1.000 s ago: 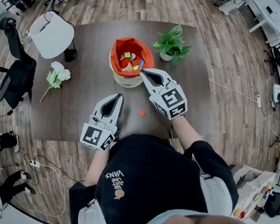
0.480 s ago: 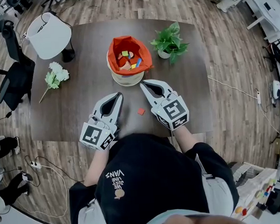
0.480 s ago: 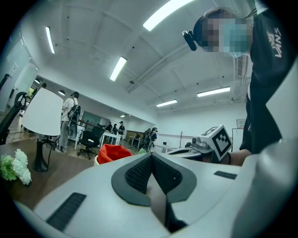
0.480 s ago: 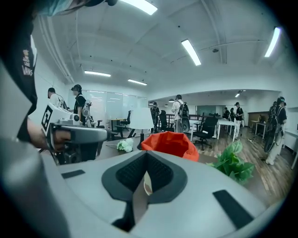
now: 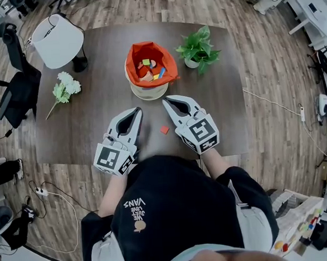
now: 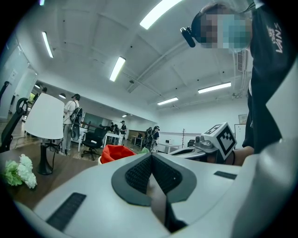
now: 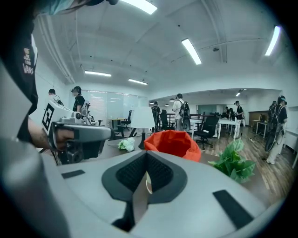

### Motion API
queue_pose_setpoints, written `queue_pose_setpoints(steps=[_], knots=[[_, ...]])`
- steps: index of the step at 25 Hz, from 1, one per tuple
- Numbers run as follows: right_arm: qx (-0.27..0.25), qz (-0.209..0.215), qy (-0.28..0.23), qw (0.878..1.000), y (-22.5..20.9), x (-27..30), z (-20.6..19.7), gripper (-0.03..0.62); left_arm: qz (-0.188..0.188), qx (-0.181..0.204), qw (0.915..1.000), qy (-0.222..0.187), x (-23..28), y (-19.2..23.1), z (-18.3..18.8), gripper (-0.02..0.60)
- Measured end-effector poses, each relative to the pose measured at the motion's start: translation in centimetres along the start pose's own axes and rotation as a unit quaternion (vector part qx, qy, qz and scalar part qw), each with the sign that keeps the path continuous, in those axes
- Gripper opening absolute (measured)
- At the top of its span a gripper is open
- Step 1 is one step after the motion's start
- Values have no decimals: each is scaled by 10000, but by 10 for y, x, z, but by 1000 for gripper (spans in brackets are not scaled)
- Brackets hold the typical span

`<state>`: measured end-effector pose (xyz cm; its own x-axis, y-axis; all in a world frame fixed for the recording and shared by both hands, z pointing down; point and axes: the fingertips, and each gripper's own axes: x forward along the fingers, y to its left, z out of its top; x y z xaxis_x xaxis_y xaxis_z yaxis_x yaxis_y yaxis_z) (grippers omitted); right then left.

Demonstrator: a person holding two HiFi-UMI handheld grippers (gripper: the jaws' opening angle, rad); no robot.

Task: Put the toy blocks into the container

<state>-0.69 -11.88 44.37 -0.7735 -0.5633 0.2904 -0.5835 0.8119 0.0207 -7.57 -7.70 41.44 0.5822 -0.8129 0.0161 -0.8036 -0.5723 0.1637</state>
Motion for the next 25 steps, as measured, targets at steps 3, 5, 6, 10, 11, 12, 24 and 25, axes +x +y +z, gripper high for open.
queue_pose_setpoints(steps=[3,5,6,10,11,12,24,25], knots=[[-5,3,-17,10000,1,-1,2,17,-6,-14,10000,-50,-1,-1,3,11],[0,-2,-22,10000,2,-2,2,17,-19,-26,10000,-53,-1,-1,3,11],[4,-5,-22,10000,2,-2,2,17,-28,-34,10000,-52,-1,-2,3,11],[19,-29,-42,10000,2,-5,4,17,-44,-55,9999,-72,-1,-3,4,11],[18,-33,-50,10000,2,-6,4,17,-50,-64,9999,-83,-1,-3,4,11],[15,-38,-54,10000,2,-7,4,17,-62,-73,9999,-96,0,-4,4,11],[71,-289,24,9996,-2,-24,-11,17,-389,-152,9991,-30,11,-16,-4,11],[79,-319,26,9995,-2,-26,-12,17,-430,-154,9990,-19,12,-18,-4,11]])
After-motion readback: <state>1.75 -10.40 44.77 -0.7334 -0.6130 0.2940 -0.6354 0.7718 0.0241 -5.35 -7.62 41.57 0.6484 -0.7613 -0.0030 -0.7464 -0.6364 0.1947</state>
